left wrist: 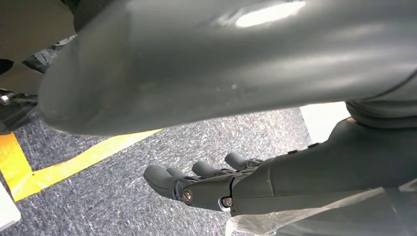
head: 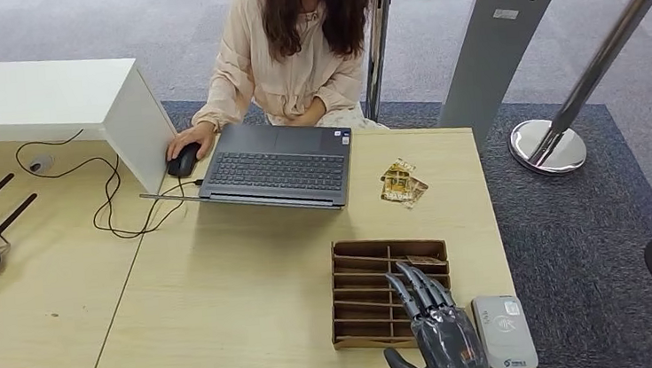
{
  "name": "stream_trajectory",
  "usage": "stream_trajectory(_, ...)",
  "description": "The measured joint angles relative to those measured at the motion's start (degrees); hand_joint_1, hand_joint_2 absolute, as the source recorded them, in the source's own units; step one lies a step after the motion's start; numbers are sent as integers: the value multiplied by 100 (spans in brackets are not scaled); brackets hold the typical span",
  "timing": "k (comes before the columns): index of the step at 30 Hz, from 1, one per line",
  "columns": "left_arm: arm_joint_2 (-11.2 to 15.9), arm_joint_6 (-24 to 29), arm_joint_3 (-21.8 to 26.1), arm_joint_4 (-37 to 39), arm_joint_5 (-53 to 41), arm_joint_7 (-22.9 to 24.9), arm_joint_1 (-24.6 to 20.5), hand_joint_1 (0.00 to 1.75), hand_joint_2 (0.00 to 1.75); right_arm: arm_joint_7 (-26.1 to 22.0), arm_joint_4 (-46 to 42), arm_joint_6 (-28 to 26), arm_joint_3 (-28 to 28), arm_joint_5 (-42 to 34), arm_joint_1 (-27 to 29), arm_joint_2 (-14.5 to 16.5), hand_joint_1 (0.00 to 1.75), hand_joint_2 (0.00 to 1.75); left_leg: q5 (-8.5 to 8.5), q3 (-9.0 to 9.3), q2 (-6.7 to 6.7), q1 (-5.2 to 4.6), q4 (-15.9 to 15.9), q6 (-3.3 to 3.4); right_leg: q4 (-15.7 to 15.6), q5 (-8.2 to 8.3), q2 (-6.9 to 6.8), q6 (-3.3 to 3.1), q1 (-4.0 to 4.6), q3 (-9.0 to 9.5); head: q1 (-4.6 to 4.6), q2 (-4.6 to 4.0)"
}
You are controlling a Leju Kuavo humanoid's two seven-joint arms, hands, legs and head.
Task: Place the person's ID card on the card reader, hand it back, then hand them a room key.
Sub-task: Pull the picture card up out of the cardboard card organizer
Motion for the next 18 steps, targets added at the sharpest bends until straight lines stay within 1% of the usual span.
stream_trajectory(7, 0, 0, -13, 0, 4, 1, 0, 0, 0, 0, 28, 4, -26, -8, 1, 3, 21, 175, 0, 1, 0, 0, 0, 0, 0, 0, 0, 0, 0, 1, 0, 0)
stream_trajectory(10, 2, 0, -21, 0, 5, 1, 0, 0, 0, 0, 37, 8, -39, -30, 2, 10, 28, 175, 0, 1, 0, 0, 0, 0, 0, 0, 0, 0, 0, 1, 0, 0)
stream_trajectory(13, 5, 0, -27, 0, 4, -1, 0, 0, 0, 0, 37, 3, -58, -55, 5, 20, 44, 175, 0, 2, 0, 0, 0, 0, 0, 0, 0, 0, 0, 1, 0, 0)
stream_trajectory(15, 8, 0, -31, 0, 4, -2, 0, 0, 0, 0, 38, -7, -90, -65, 11, 28, 62, 175, 0, 2, 0, 0, 0, 0, 0, 0, 0, 0, 0, 1, 0, 0)
stream_trajectory(18, 13, 0, -37, 0, 3, -10, 0, 0, 0, 0, 49, -40, -144, -83, 19, 40, 84, 175, 0, 2, 0, 0, 0, 0, 0, 0, 0, 0, 0, 1, 0, 0)
